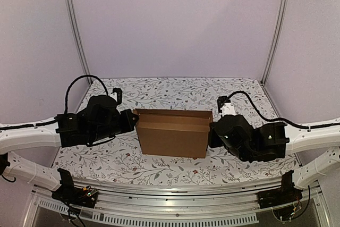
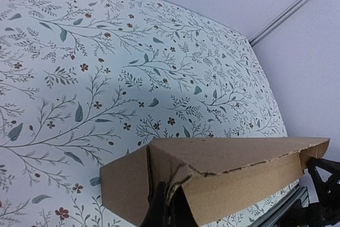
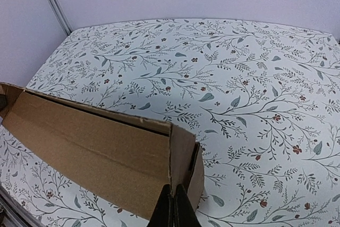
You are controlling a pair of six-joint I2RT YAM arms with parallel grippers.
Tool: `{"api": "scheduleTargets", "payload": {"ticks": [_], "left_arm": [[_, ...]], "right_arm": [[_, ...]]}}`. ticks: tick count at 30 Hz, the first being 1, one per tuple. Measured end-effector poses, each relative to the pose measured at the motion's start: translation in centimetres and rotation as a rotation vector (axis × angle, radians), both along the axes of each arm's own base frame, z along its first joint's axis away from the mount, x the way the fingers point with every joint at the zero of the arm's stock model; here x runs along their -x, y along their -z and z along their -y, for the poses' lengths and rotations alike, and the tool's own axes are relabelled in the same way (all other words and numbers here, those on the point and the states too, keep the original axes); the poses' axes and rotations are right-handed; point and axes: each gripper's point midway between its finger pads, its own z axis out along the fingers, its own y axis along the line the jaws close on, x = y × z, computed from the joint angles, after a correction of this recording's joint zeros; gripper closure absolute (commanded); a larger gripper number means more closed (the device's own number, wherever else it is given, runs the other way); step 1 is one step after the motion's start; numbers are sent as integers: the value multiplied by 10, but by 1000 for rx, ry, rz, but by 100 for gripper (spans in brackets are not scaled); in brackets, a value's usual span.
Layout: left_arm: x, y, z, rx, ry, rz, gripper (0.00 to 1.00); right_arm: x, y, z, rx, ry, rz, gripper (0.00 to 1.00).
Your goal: Fold the paper box
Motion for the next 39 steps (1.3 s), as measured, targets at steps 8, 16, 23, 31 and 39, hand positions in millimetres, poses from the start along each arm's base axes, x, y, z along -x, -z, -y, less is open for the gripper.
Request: {"api": "scheduleTargets", "payload": {"ticks": [8, 16, 23, 31, 39], "left_arm": [[5, 2, 0, 12, -11, 7, 100], [5, 5, 0, 24, -40, 16, 100], [4, 7, 0, 32, -57, 23, 100], [3, 8, 1, 32, -70, 26, 100], [4, 9, 8, 42, -51, 23, 100]], "right_arm": [[8, 7, -1, -77, 27, -7, 100], [11, 11, -4, -133, 35, -22, 100], [11, 14, -5, -185, 52, -23, 100], [15, 11, -6, -220, 30, -44, 83], [32, 1, -4, -150, -64, -82, 65]]}}
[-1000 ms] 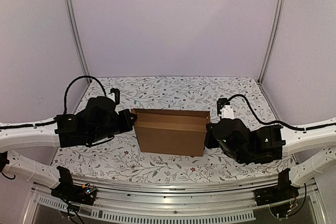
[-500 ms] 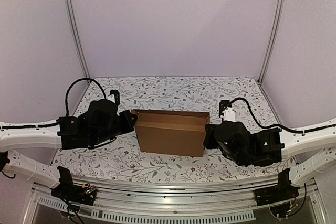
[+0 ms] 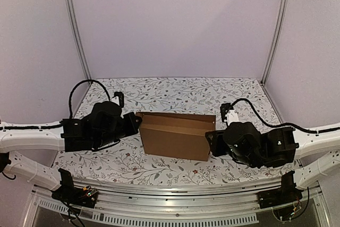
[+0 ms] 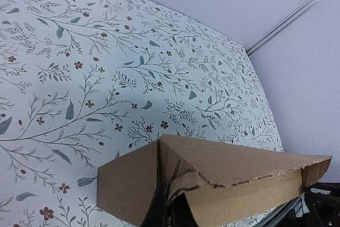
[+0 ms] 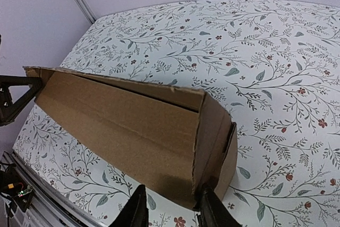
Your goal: Fold the paper box
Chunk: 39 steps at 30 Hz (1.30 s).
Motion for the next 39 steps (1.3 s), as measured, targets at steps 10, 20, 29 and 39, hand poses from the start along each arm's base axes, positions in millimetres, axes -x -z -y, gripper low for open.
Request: {"api": "scheduleTargets", "payload": {"ticks": [10, 20, 29, 39], "left_arm": [[6, 0, 9, 12, 39, -11, 100], [5, 1, 11, 8, 39, -13, 100], [4, 1, 13, 1, 42, -15, 100], [4, 1, 13, -5, 42, -18, 100]], "right_arm": [[7, 4, 26, 247, -59, 2, 57], [0, -1, 63, 414, -32, 30, 42], [-25, -43, 64, 364, -27, 86, 31], [-35, -59, 36, 313, -158, 81, 1]]}}
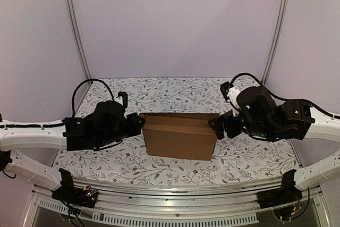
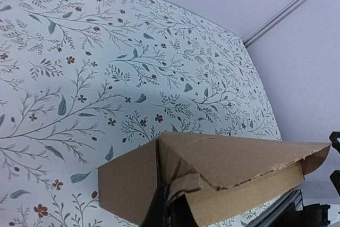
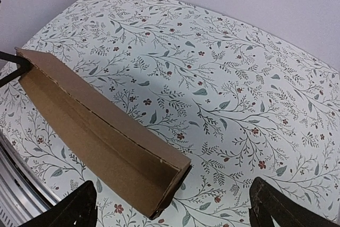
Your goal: Fold the paper box
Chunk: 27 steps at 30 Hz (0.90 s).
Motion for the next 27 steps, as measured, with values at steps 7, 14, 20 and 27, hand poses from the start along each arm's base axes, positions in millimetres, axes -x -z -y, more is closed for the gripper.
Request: {"api": "scheduleTargets", "payload": {"ticks": [7, 14, 20, 27], "left_arm": [[0, 0, 0, -9, 4, 1, 100], [0, 0, 0, -11, 6, 3, 100], [1, 0, -1, -12, 7, 3, 100], [2, -1, -1, -12, 11, 1, 100]], "right_arm": [[-2, 13, -7, -20, 27, -47, 2], [-3, 24, -8, -40, 68, -86, 37], [-3, 29, -9, -51, 86, -108, 55], [-3, 36, -10, -47, 105, -128, 73]]}}
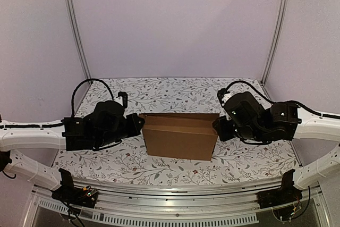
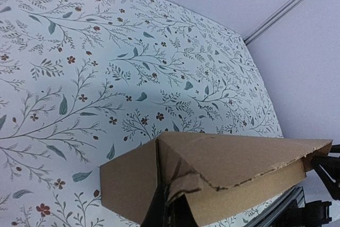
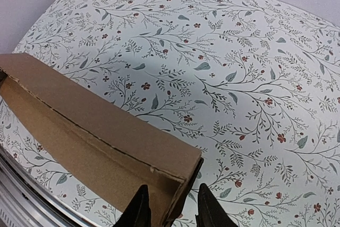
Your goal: Fold the paper box
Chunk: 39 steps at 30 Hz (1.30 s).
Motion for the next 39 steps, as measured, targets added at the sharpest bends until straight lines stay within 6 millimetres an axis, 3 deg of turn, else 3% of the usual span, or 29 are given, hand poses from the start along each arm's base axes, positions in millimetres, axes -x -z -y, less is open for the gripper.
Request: {"api": "scheduleTargets", "payload": {"ticks": [7, 15, 39], "left_arm": [[0, 0, 0, 0, 1, 0, 100], [3, 0, 0, -5, 5, -2, 100], [3, 1, -1, -10, 3, -3, 100]], "right_arm": [[-2, 14, -3, 34, 7, -21, 76], [-6, 15, -1, 45, 35, -5, 100], [-3, -1, 0, -56, 52, -19, 100]]}}
